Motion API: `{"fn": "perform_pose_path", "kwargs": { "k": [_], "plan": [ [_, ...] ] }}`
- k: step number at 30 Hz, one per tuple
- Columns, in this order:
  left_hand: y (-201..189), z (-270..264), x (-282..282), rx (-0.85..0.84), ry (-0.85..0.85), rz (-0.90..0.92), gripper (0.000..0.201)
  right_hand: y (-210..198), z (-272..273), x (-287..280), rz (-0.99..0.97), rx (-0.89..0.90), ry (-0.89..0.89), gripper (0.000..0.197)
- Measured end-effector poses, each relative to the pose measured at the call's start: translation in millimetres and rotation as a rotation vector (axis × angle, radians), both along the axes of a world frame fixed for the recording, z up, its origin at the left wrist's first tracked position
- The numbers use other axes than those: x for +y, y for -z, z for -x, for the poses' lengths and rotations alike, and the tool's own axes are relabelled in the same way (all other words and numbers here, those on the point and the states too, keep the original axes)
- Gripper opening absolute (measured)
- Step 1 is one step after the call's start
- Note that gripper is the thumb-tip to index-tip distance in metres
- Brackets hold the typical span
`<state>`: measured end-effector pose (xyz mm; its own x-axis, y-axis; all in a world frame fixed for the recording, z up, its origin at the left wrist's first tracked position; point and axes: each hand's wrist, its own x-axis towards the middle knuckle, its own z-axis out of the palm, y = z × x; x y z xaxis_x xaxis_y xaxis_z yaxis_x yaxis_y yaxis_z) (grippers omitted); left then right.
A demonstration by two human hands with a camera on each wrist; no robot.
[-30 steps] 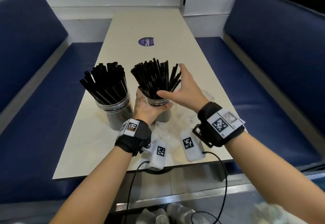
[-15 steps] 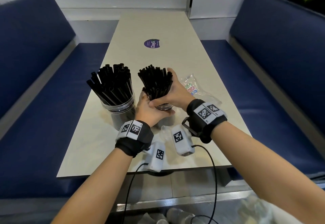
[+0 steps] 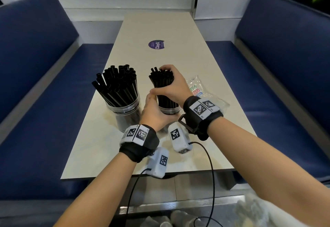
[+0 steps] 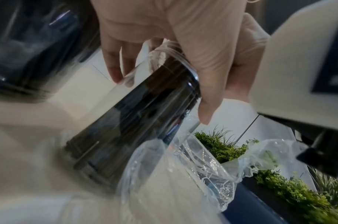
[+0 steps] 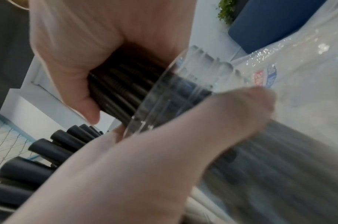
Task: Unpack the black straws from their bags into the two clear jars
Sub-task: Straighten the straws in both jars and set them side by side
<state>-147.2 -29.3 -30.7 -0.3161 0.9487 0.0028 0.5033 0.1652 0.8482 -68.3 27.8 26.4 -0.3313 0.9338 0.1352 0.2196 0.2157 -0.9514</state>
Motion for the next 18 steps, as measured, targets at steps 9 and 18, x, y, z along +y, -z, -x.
{"fn": "perform_pose_path", "kwargs": {
  "k": [9, 18],
  "plan": [
    [-5, -1, 0, 0.010, 0.008, -0.028, 0.092, 4, 7, 1, 0.036, 0.132, 0.126, 0.045],
    [-7, -1, -4, 0.082, 0.020, 0.013, 0.091, -11, -9, 0, -0.292, -0.103, -0.065, 0.064]
  ]
}}
